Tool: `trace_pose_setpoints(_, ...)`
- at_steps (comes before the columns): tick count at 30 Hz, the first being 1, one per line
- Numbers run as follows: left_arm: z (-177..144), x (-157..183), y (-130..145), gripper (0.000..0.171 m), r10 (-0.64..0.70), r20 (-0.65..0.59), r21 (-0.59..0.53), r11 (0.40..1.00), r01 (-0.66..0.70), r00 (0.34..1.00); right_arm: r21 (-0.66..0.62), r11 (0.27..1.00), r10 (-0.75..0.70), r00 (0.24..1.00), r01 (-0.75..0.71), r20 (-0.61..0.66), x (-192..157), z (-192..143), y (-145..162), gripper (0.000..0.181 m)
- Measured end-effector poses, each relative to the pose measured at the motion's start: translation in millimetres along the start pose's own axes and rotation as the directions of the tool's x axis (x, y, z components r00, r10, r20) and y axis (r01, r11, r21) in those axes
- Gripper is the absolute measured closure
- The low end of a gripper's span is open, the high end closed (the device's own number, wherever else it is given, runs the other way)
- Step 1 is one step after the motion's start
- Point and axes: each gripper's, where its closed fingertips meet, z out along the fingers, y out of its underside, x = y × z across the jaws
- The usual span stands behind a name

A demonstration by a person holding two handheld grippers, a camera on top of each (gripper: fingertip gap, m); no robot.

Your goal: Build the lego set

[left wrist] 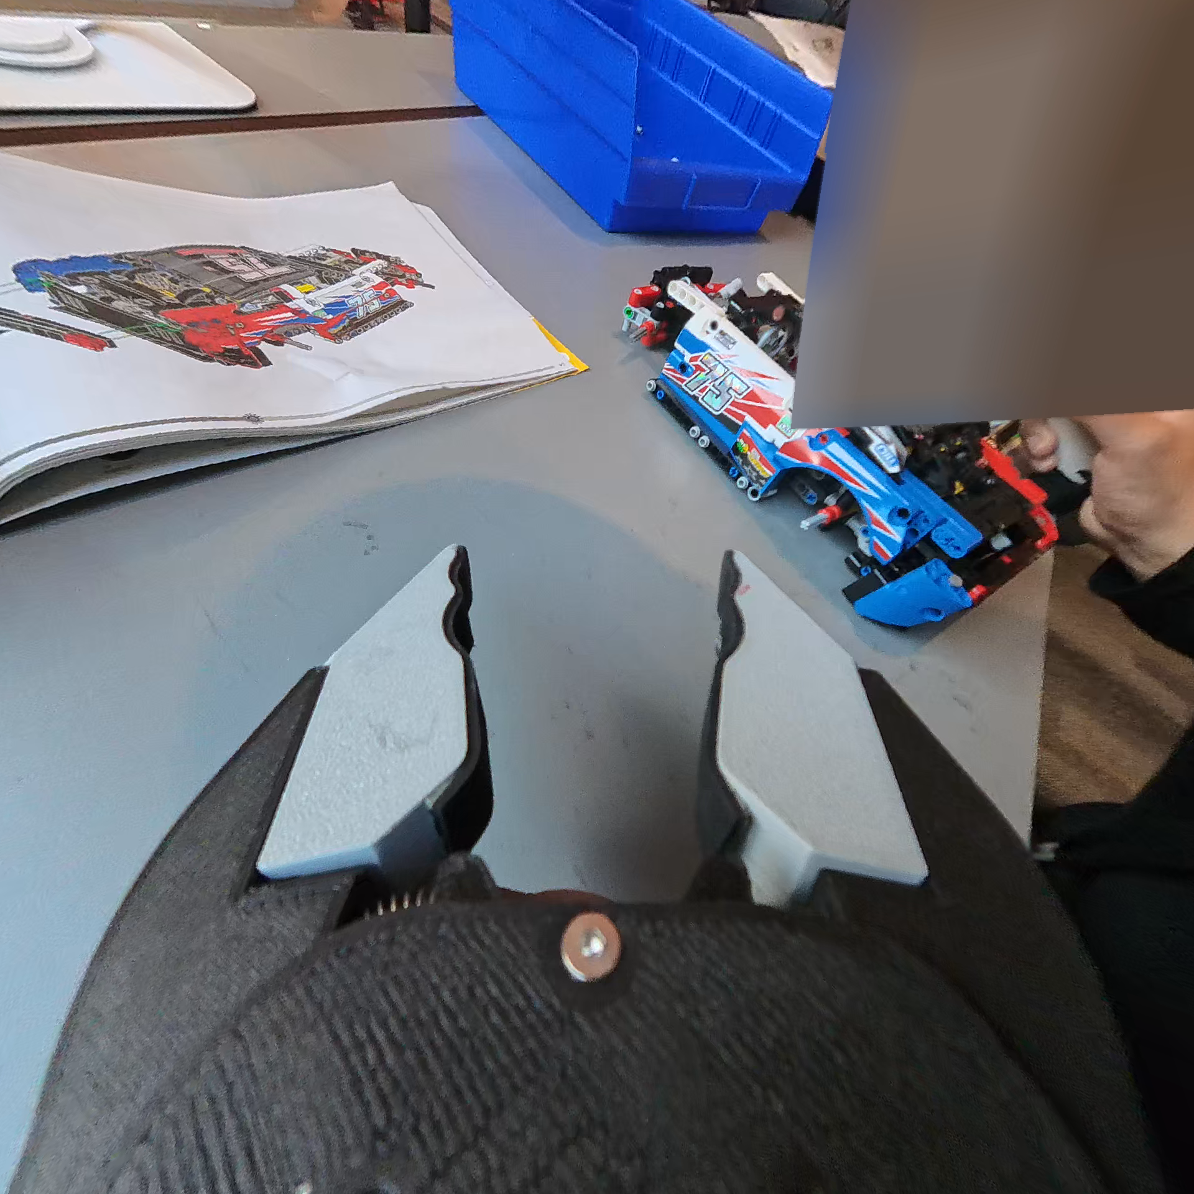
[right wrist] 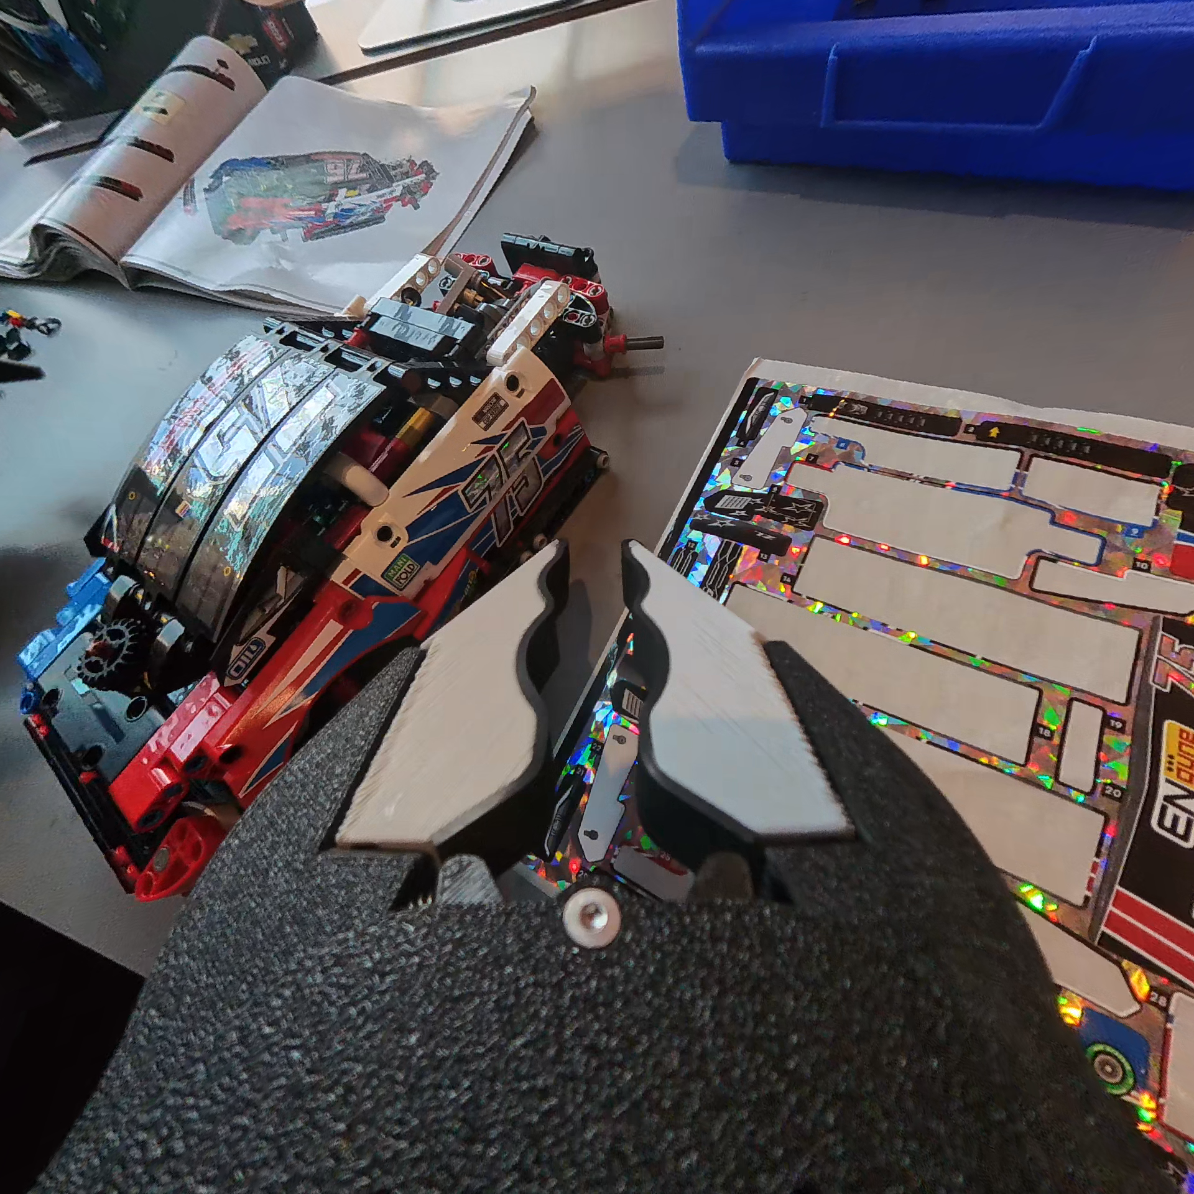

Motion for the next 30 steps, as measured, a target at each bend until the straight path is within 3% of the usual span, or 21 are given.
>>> trace_pose_setpoints(12,-1,0,-11,0.107,-0.061,-0.072,0.064,0.996,0.066,0.996,-0.014,1.0,-0.014,0.999,0.014,-0.029,2,2,1,0.167)
trace_pose_setpoints(30,-3,-2,-13,0.108,-0.081,-0.085,0.082,0.993,0.089,0.993,-0.025,1.0,-0.02,0.999,0.019,-0.042,3,3,3,0.167)
